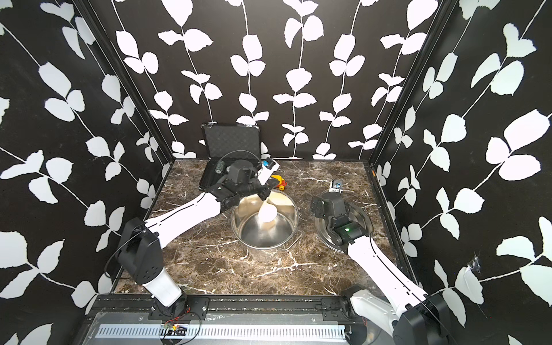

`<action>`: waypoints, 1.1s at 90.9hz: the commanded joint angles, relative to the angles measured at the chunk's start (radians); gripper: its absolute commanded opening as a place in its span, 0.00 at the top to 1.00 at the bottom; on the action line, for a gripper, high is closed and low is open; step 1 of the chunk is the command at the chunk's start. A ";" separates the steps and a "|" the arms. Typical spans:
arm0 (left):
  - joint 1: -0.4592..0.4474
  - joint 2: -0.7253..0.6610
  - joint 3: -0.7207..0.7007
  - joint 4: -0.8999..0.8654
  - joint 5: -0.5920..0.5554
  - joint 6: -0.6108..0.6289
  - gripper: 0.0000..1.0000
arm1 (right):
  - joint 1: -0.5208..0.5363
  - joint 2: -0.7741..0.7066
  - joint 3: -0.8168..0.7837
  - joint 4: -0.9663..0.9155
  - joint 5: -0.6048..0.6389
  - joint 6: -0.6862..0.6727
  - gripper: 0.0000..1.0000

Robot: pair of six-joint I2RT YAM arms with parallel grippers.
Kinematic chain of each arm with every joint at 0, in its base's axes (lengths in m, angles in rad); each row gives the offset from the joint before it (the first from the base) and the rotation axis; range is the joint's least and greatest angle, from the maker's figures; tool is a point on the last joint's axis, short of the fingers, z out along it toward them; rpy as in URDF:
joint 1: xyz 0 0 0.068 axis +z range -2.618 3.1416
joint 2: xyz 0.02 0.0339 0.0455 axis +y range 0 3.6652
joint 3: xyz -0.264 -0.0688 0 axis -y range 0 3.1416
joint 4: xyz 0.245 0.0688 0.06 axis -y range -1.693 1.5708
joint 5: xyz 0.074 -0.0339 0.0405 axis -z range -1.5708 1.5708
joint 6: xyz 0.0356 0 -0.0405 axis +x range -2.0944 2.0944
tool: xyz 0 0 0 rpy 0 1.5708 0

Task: Stir the soup with a spoon
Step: Stir the soup in the pan with a stick.

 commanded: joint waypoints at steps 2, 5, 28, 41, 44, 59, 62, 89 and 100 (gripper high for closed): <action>-0.058 0.028 0.085 -0.045 0.074 0.034 1.00 | -0.004 -0.015 -0.005 0.007 0.022 -0.007 0.01; -0.074 0.036 0.102 -0.056 0.076 0.043 1.00 | -0.004 -0.015 -0.005 0.007 0.022 -0.007 0.01; -0.170 0.028 0.105 -0.157 0.072 0.091 1.00 | -0.004 -0.023 -0.020 0.015 0.030 -0.005 0.01; -0.218 -0.034 0.030 -0.186 0.052 0.102 1.00 | -0.004 -0.013 -0.018 0.023 0.030 -0.005 0.01; -0.232 -0.055 0.012 -0.189 0.046 0.104 1.00 | -0.004 -0.008 -0.015 0.025 0.029 -0.006 0.01; -0.278 -0.144 -0.080 -0.221 0.002 0.102 1.00 | -0.004 0.020 -0.001 0.039 0.014 -0.003 0.01; -0.278 -0.166 -0.103 -0.225 -0.012 0.099 1.00 | -0.005 0.025 0.002 0.039 0.011 -0.002 0.01; -0.269 -0.379 -0.278 -0.276 -0.184 0.114 1.00 | -0.004 0.025 0.012 0.036 0.004 0.004 0.01; -0.211 -0.450 -0.342 -0.238 -0.182 0.065 1.00 | -0.004 0.026 0.016 0.036 -0.006 0.011 0.01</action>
